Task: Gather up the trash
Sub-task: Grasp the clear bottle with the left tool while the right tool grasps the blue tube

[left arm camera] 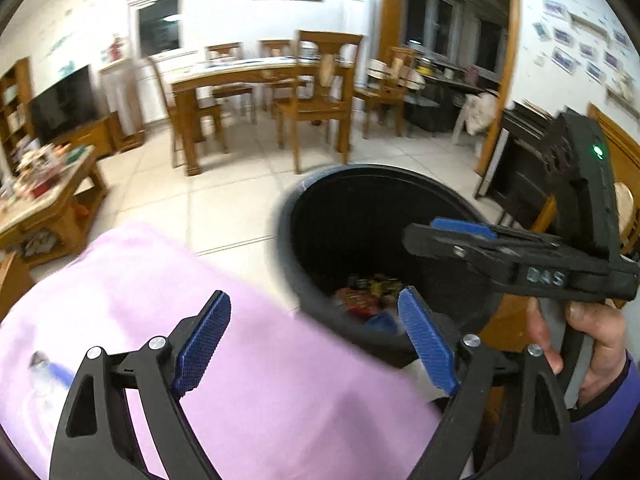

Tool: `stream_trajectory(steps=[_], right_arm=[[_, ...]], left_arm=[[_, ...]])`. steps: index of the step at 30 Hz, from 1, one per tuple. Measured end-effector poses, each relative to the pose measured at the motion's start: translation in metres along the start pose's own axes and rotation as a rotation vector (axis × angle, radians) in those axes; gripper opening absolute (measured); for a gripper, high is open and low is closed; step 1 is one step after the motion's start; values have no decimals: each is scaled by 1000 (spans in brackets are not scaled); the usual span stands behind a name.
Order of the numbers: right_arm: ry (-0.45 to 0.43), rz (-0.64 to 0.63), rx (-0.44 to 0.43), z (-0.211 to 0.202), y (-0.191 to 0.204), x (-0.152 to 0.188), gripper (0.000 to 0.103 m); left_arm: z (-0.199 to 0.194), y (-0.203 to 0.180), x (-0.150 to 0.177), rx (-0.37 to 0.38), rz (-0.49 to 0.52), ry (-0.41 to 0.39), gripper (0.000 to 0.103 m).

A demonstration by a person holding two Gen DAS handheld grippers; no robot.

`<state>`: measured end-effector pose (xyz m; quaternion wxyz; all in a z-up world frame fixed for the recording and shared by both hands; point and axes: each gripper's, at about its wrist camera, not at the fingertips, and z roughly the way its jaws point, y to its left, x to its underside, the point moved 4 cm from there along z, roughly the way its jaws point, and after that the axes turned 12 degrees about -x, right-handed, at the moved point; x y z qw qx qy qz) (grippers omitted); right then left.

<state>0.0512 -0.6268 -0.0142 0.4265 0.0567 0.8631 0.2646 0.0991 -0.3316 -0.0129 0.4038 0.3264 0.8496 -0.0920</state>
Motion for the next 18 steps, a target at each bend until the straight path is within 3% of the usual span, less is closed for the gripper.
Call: stream_trajectory(steps=[3, 9, 13, 18], right_arm=[[117, -74, -81, 35, 47, 6, 87], [323, -242, -157, 107, 140, 26, 98], [431, -344, -160, 153, 187, 38, 98], [508, -464, -63, 201, 214, 50, 98]], left_arm=[[-6, 54, 13, -83, -67, 24, 85], [-7, 179, 54, -271, -243, 140, 85], [0, 224, 69, -316, -319, 190, 84], [24, 239, 72, -306, -322, 242, 67]])
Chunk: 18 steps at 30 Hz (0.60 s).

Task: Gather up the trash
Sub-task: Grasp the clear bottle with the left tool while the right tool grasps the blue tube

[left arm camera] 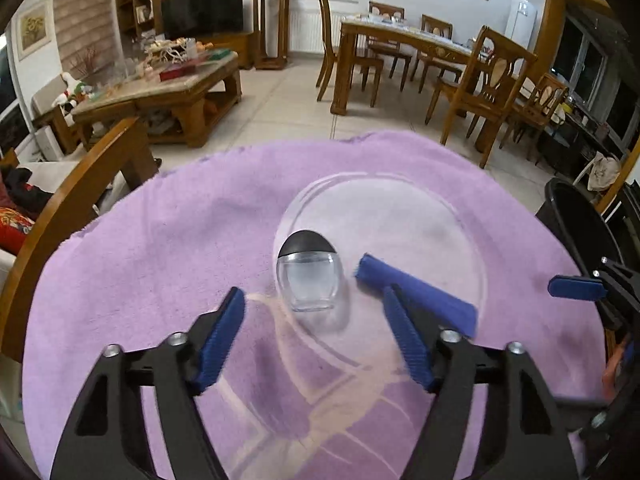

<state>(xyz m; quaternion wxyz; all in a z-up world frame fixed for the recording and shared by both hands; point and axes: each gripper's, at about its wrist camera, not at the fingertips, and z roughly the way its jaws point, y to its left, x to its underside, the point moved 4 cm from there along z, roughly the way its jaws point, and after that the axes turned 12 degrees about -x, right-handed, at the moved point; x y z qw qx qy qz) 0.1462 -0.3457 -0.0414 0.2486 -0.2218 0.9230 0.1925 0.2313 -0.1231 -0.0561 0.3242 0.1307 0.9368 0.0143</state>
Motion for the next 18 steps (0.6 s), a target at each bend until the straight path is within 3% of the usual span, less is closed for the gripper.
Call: stream_trajectory(steps=[4, 6, 8, 10, 12, 17, 18], right_arm=[[-22, -17, -33, 13, -4, -6, 98], [-36, -46, 0, 18, -3, -13, 98], [-37, -69, 29, 24, -3, -18, 97], [-10, -91, 70, 35, -6, -23, 86], [27, -99, 84, 48, -10, -24, 64], [29, -88, 42, 59, -15, -37, 63], [28, -90, 36, 60, -15, -40, 56]], left_arm=[[14, 0, -3, -2, 10, 18, 60], [15, 2, 1, -22, 23, 0, 59], [14, 3, 2, -33, 20, -13, 51], [15, 4, 2, -58, 31, -24, 40], [15, 5, 3, -54, 30, -28, 40], [14, 9, 7, -30, 20, -42, 40], [13, 10, 7, -25, 17, -44, 40]])
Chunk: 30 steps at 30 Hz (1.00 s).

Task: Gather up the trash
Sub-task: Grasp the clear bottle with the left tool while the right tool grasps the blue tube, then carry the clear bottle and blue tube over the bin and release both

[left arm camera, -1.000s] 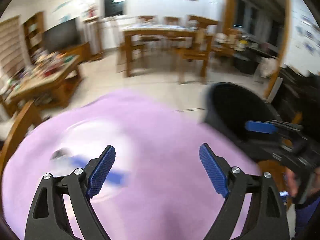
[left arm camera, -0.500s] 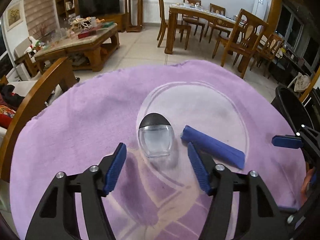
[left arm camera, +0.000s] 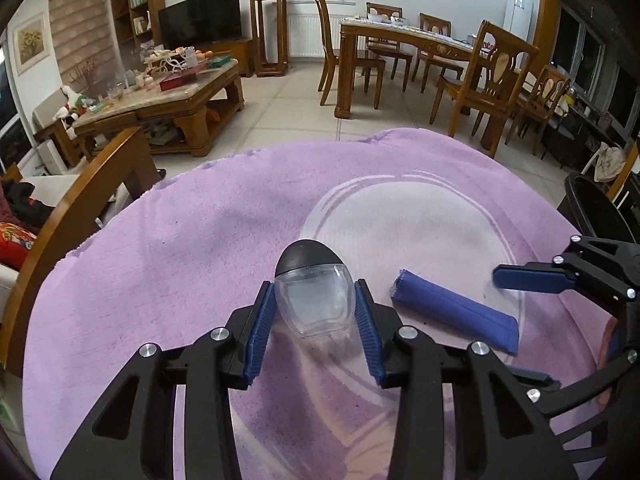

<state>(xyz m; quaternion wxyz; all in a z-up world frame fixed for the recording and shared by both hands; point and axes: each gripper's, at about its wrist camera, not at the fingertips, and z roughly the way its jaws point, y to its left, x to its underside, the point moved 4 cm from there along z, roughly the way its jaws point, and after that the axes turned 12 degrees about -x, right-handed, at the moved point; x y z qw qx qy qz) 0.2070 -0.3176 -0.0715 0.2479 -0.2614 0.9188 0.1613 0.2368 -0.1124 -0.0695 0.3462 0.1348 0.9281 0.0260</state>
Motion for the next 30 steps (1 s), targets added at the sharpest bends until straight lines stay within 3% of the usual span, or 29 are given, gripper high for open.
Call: stream_trajectory(steps=[1, 2, 3, 10, 18, 24, 30], right_arm=[[-3, -1, 1, -1, 1, -1, 49], [-9, 8, 8, -1, 2, -2, 28], [-18, 32, 19, -2, -1, -3, 19], [-75, 101, -50, -17, -1, -1, 18], [-315, 167, -165, -110, -2, 23, 18], [-458, 251, -191, -178, -30, 62, 18], [-542, 325, -138, -238, -69, 115, 18]], left_arm=[[0, 1, 0, 3, -1, -1, 40], [0, 1, 0, 10, -5, -1, 40], [0, 2, 0, 19, -11, -1, 40], [-12, 9, 3, 45, -38, -20, 40], [-54, -6, 0, 103, -32, -124, 40], [-94, -51, -2, 189, 8, -193, 40], [-115, -125, -11, 282, 88, -215, 40]])
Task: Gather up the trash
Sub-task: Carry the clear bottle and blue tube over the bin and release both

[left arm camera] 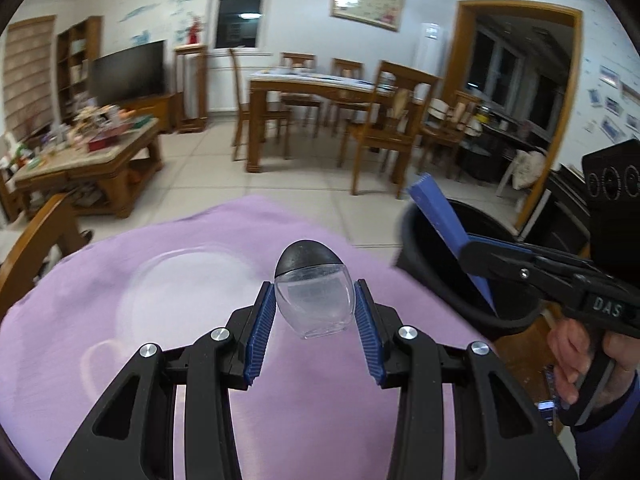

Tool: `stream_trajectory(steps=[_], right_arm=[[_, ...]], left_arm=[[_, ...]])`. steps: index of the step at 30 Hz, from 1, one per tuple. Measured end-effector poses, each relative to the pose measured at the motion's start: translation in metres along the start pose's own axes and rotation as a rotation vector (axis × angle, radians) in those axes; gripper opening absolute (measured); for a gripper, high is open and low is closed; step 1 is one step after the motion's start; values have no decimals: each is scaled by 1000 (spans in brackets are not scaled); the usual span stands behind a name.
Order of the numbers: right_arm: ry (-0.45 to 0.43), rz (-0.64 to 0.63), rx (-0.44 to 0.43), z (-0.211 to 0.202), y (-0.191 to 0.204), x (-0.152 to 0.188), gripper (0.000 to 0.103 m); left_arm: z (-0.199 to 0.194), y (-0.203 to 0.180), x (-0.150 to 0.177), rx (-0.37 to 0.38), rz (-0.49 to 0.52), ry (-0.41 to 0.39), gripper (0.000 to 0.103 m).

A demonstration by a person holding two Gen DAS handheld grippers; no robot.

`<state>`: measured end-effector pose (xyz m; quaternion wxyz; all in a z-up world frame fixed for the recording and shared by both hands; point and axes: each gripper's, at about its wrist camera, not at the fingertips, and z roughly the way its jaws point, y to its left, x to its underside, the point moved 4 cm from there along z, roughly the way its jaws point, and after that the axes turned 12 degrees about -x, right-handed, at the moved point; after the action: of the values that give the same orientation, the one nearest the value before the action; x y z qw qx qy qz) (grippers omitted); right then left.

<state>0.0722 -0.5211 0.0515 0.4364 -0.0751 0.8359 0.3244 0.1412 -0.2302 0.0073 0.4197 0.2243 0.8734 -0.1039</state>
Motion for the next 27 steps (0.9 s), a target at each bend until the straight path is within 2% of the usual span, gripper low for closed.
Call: stream_trajectory(steps=[6, 12, 18, 27], right_arm=[[-93, 75, 96, -86, -59, 10, 18], [-138, 155, 194, -148, -118, 37, 18], [-138, 225, 241, -168, -162, 65, 19], [-127, 274, 259, -162, -191, 82, 19]], left_arm=[[19, -78, -12, 97, 70, 11, 40], [46, -147, -13, 178, 131, 46, 40], [72, -194, -3, 209, 182, 93, 40], [86, -215, 11, 197, 237, 141, 41]])
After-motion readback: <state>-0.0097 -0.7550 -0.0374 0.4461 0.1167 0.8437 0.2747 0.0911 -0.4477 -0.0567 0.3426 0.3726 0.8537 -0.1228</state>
